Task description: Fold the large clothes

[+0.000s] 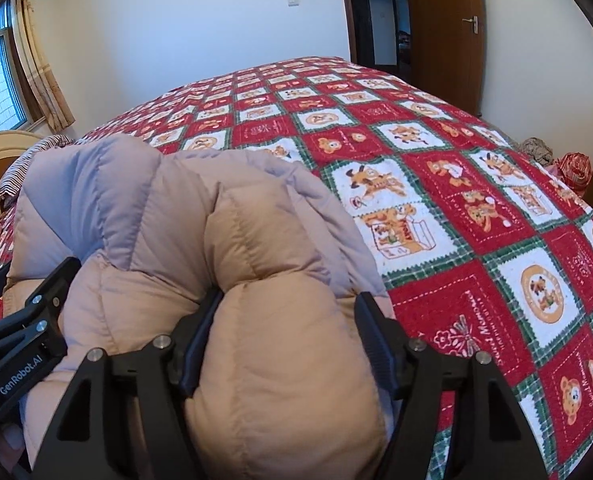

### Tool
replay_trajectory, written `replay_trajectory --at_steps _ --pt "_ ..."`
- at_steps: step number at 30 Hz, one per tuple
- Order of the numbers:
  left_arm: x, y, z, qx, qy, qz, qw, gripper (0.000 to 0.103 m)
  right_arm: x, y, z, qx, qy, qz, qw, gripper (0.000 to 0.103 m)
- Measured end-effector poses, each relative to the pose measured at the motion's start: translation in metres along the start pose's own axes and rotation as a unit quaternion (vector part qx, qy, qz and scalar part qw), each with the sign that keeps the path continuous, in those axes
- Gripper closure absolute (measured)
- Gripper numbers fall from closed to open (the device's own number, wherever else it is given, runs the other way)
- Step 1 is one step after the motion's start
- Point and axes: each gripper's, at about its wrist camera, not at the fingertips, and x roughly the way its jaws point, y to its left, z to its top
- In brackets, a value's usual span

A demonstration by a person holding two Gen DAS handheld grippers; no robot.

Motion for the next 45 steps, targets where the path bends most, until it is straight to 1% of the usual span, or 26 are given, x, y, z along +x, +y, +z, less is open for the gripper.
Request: replay_trajectory --at_steps 10,17,23,26,29,30,32,33,34,35,36,37,38,40,41,42,43,45 --pt "0.011 -0.002 -0.001 0.0 0.02 -0.007 0.9998 0.004 0.01 -0.001 -0.001 0.005 0.011 0.001 1.0 0.033" --pt "0.013 -0.002 -0.001 0.001 0.024 -0.007 0.9997 0.003 0.012 -0.001 -0.001 0.004 0.012 -0.001 1.0 0.033" --pt "0.018 -0.001 0.0 0.002 0.029 -0.008 0.9995 0.002 0.016 -0.006 -0.002 0.015 0.017 0.01 1.0 0.032" --pt "0.016 0.0 0.0 0.003 0.028 -0.007 0.9996 0.002 0.016 -0.005 -0.001 0.014 0.018 0.009 1.0 0.032" --pt "0.007 0.003 0.003 0.007 0.034 -0.008 0.9994 0.002 0.013 -0.009 -0.001 0.02 0.014 0.019 1.0 0.032" --pt "-0.003 0.009 0.003 0.001 0.03 -0.01 0.9995 0.002 0.011 -0.014 0.0 0.024 0.012 0.035 0.999 0.032" --pt "-0.027 0.024 0.0 -0.015 0.019 -0.01 0.9997 0.002 0.004 -0.019 0.0 0.024 0.008 0.054 0.998 0.031" --pt "-0.039 0.032 -0.002 -0.017 0.005 -0.01 0.9998 0.002 -0.004 -0.022 0.0 0.02 0.003 0.063 0.998 0.03" --pt "-0.05 0.039 -0.005 -0.013 -0.007 -0.007 0.9999 0.002 -0.014 -0.022 0.0 0.014 -0.006 0.056 0.998 0.026" --pt "-0.058 0.046 -0.012 -0.005 -0.015 0.005 0.9999 0.002 -0.022 -0.02 -0.001 0.007 -0.018 0.046 0.999 0.02" --pt "-0.064 0.053 -0.019 0.0 -0.018 0.02 0.9996 0.002 -0.036 -0.02 -0.002 -0.009 -0.041 0.03 0.999 0.02" --pt "-0.065 0.059 -0.026 -0.005 -0.016 0.025 0.9995 0.002 -0.044 -0.019 -0.002 -0.02 -0.05 0.024 0.998 0.02" --pt "-0.063 0.066 -0.033 -0.018 -0.006 0.016 0.9997 0.002 -0.048 -0.021 -0.003 -0.023 -0.05 0.021 0.998 0.02" --pt "-0.053 0.072 -0.043 -0.051 0.021 -0.02 0.9983 0.002 -0.047 -0.026 -0.004 -0.007 -0.035 0.029 0.999 0.02" --pt "-0.051 0.073 -0.044 -0.06 0.023 -0.021 0.9977 0.002 -0.045 -0.027 -0.004 -0.003 -0.029 0.037 0.999 0.02" --pt "-0.05 0.071 -0.044 -0.062 0.021 -0.013 0.9978 0.002 -0.041 -0.026 -0.004 -0.004 -0.027 0.044 0.999 0.02" --pt "-0.051 0.067 -0.041 -0.053 0.021 -0.003 0.9984 0.002 -0.04 -0.024 -0.004 -0.006 -0.032 0.042 0.999 0.02" --pt "-0.057 0.061 -0.031 -0.035 0.005 0.026 0.999 0.002 -0.047 -0.02 0.002 -0.008 -0.044 0.03 0.999 0.02"
